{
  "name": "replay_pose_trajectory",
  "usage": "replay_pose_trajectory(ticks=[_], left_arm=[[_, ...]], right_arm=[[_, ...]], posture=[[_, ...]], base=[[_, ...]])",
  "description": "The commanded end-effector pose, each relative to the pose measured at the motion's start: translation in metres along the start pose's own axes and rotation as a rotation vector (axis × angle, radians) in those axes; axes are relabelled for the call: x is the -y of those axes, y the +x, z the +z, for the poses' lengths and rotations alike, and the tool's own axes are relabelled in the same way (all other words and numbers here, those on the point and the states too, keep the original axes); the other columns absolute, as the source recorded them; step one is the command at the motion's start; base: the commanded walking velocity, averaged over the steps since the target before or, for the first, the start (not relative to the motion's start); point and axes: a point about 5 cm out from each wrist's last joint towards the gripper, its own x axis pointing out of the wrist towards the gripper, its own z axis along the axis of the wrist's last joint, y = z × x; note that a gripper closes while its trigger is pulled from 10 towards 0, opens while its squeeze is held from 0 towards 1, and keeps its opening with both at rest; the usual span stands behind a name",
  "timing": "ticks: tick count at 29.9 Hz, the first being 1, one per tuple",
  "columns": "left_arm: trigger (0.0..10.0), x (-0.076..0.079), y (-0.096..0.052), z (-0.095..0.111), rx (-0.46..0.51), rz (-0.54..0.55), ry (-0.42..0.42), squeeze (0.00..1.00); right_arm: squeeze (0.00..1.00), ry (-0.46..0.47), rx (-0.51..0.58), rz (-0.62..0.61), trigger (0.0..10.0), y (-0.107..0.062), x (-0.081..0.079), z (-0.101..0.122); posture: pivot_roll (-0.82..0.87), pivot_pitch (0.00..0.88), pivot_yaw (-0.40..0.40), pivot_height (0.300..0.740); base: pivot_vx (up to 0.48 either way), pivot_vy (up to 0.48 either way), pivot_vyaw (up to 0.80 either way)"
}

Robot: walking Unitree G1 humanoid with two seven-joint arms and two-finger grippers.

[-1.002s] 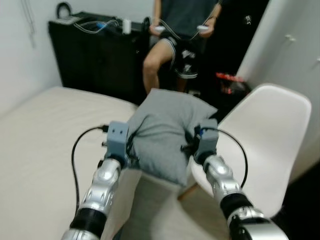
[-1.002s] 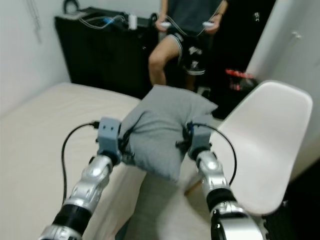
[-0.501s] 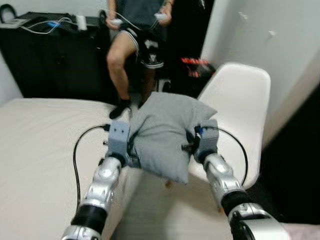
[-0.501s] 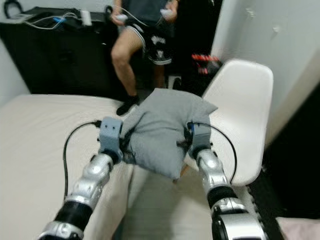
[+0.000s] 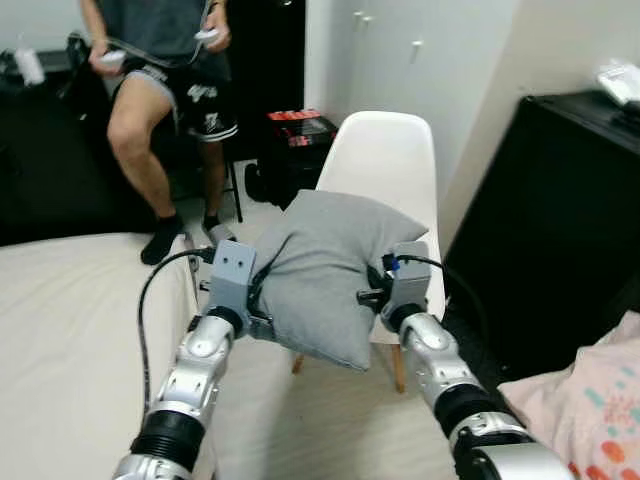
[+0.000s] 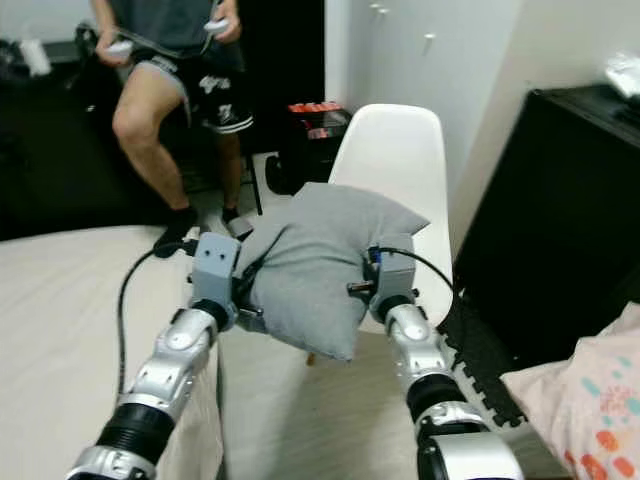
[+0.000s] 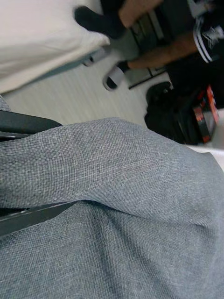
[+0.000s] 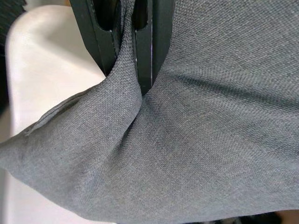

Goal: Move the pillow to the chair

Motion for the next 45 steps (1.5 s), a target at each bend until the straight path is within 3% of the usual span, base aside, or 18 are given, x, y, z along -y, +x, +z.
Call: replay_pose_trajectory(ticks=[1,15,28,45], left_arm=[[10.0,-0.0129,-0.0017,0.004,0.015,0.046,0.026,0.0],[10.0,-0.0119,-0.0008,0.0031,0.007,0.076,0.0,0.0],[10.0,-0.0073,0.0022,0.0044,0.008,0.078,-0.026,0.0],[10.0,-0.0065,0.0018,0.0037,0.009,0.075,-0.027,0.0]], right_arm=[[0.0,0.009,0.035,-0.039,10.0,-0.0006,0.0049,0.0038],[0.0,0.004,0.034,-0.022,10.0,0.0003,-0.0003,0.0033],[0.0,-0.005,0.03,-0.041,10.0,-0.0009,0.0056,0.0027],[0.0,0.034,0.008,-0.057,10.0,-0.0018,0.0025,-0.0038]], posture=[[0.07,0.0,-0.001,0.74],[0.06,0.0,-0.007,0.74],[0.04,0.0,-0.003,0.74],[0.04,0.0,0.0,0.74]], base=[[0.0,0.0,-0.8],[0.0,0.0,-0.8],[0.0,0.0,-0.8],[0.0,0.0,-0.8]])
